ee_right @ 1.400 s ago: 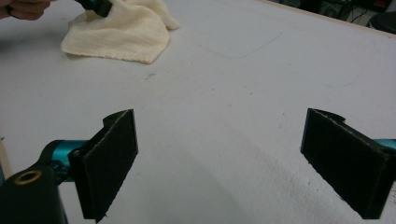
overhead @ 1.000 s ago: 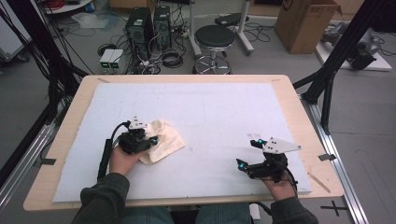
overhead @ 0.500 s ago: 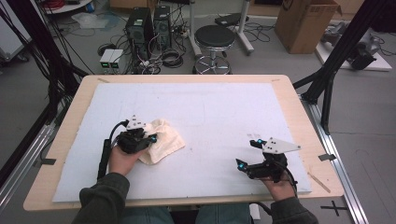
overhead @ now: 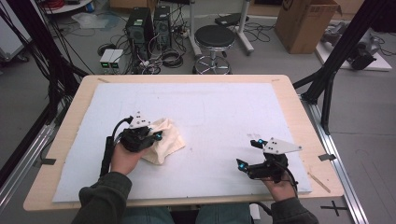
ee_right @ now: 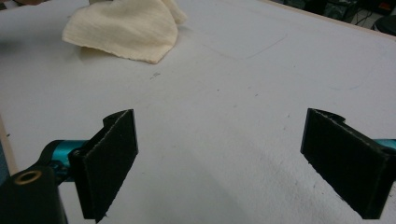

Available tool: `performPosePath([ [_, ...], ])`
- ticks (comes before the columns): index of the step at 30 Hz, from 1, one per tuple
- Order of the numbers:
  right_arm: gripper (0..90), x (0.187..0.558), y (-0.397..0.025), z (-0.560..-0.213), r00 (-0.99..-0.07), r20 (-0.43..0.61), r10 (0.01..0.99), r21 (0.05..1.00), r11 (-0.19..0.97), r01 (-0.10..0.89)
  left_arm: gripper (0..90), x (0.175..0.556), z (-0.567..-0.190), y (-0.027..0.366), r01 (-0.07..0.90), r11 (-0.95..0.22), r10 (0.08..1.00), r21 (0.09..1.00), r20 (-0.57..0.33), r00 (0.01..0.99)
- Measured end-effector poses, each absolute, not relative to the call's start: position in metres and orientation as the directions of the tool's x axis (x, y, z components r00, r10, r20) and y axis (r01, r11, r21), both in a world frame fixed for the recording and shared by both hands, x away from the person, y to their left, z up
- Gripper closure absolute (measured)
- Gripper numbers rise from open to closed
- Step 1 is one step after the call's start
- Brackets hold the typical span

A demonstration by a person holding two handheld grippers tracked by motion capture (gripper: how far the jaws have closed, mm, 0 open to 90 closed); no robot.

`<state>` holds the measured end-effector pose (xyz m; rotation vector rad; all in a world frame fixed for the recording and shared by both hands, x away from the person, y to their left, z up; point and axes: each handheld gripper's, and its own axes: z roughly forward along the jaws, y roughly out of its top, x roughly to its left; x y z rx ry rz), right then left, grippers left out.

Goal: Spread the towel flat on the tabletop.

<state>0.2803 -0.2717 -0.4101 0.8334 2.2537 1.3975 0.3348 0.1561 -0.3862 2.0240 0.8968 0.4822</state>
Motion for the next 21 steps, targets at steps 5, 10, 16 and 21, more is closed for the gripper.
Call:
performPosePath([
  [5, 10.3, 0.28, -0.271, -0.41, -0.761, 0.007, 0.649, 0.894, 0.338, 0.295, 82.7, 0.332, -0.375, 0.147, 0.39, -0.39, 0.72, 0.834, 0.012, 0.694],
  [10, 10.3, 0.28, -0.271, -0.409, -0.761, 0.001, 0.649, 0.897, 0.336, 0.288, 82.7, 0.33, -0.366, 0.137, 0.37, -0.393, 0.697, 0.842, 0.01, 0.717],
  [16, 10.3, 0.28, -0.272, -0.409, -0.76, 0.001, 0.649, 0.898, 0.334, 0.285, 82.7, 0.325, -0.352, 0.121, 0.334, -0.381, 0.658, 0.862, -0.001, 0.753],
  [21, 10.3, 0.28, -0.273, -0.409, -0.761, -0.003, 0.649, 0.9, 0.334, 0.281, 82.6, 0.322, -0.343, 0.104, 0.31, -0.397, 0.616, 0.864, 0.0, 0.788],
])
